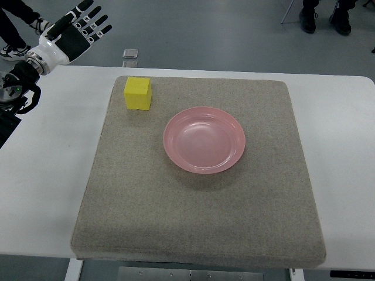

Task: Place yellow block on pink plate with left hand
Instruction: 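Move the left hand forward over the pad toward the yellow cube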

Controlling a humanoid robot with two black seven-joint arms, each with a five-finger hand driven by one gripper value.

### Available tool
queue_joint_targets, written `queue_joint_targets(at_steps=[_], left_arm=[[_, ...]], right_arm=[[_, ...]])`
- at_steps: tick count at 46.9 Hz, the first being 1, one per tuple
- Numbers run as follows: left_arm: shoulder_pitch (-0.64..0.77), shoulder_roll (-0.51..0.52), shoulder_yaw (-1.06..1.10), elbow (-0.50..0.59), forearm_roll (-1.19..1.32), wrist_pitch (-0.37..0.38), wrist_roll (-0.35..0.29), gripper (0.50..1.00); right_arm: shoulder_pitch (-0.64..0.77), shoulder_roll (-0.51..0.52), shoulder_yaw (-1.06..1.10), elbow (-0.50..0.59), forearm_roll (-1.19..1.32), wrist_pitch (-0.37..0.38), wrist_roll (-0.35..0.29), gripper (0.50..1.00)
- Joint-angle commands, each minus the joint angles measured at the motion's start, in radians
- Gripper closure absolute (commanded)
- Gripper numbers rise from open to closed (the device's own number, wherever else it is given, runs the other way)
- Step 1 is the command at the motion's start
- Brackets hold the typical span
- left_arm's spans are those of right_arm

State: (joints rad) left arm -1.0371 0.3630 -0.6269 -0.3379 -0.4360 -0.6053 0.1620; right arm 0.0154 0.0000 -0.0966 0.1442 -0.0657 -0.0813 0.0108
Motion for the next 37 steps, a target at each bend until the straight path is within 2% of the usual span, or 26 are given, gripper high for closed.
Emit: queue_joint_targets(at_steps=[1, 9, 20, 33, 37], left_arm=[[-0.011, 0.004, 0.004, 0.0, 0.112, -0.006, -0.002, 0.504], [-0.046, 0.008, 0.004, -0.007, 0.446, -0.006, -0.061, 0.504], [-0.092, 0.011, 0.007, -0.015, 0.838, -0.006, -0.222, 0.504], [-0.112, 0.01, 0.025, -0.098, 1.284, 0.007, -0.305, 0.506], [-0.123, 0.01, 0.082, -0.101, 1.372, 0.039, -0.343, 0.506]], right_arm=[[0.0, 0.0, 0.0, 0.0, 0.0, 0.0, 0.0, 0.576], [0.0, 0.0, 0.0, 0.0, 0.001, -0.002, 0.0, 0.576], [0.0, 0.0, 0.0, 0.0, 0.0, 0.0, 0.0, 0.576], [0.0, 0.0, 0.0, 0.0, 0.0, 0.0, 0.0, 0.576], [0.0, 0.0, 0.0, 0.0, 0.0, 0.0, 0.0, 0.576]])
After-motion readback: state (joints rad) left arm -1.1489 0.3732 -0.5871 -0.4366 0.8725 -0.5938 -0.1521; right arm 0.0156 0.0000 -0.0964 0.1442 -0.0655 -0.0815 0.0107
